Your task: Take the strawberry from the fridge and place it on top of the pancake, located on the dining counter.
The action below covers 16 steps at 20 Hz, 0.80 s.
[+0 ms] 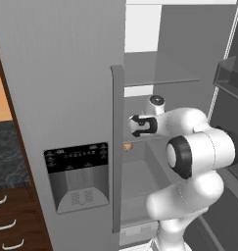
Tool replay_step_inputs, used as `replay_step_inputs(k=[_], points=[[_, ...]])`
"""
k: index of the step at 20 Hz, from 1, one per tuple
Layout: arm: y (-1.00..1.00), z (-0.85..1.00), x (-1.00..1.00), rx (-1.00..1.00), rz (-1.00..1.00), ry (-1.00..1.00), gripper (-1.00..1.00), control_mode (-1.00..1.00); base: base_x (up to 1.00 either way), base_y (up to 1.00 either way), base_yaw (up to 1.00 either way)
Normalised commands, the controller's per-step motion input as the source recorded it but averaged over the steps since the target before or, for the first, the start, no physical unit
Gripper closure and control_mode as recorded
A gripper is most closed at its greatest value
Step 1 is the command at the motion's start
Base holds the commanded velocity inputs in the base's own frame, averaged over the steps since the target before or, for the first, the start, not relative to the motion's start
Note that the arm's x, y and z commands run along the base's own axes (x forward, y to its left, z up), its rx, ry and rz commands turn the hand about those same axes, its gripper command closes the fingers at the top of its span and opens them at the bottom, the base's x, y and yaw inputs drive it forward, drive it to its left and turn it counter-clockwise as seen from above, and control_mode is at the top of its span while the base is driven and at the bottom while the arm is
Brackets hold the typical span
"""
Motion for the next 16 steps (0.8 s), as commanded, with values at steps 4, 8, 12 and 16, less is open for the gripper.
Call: replay_step_inputs(k=[4,8,12,16], points=[[0.00,0.14,-0.94,0.00,-0.08,0.00,1.00,-1.00,0.00,0.00,0.00],[-0.02,0.43,-1.00,0.01,-0.05,0.00,1.00,-1.00,0.00,0.00,0.00],[0.00,0.77,-1.00,0.03,-0.03,0.00,1.00,-1.00,0.00,0.00,0.00],[0.04,1.00,-1.00,0.05,0.02,0.00,1.00,-1.00,0.00,0.00,0.00]])
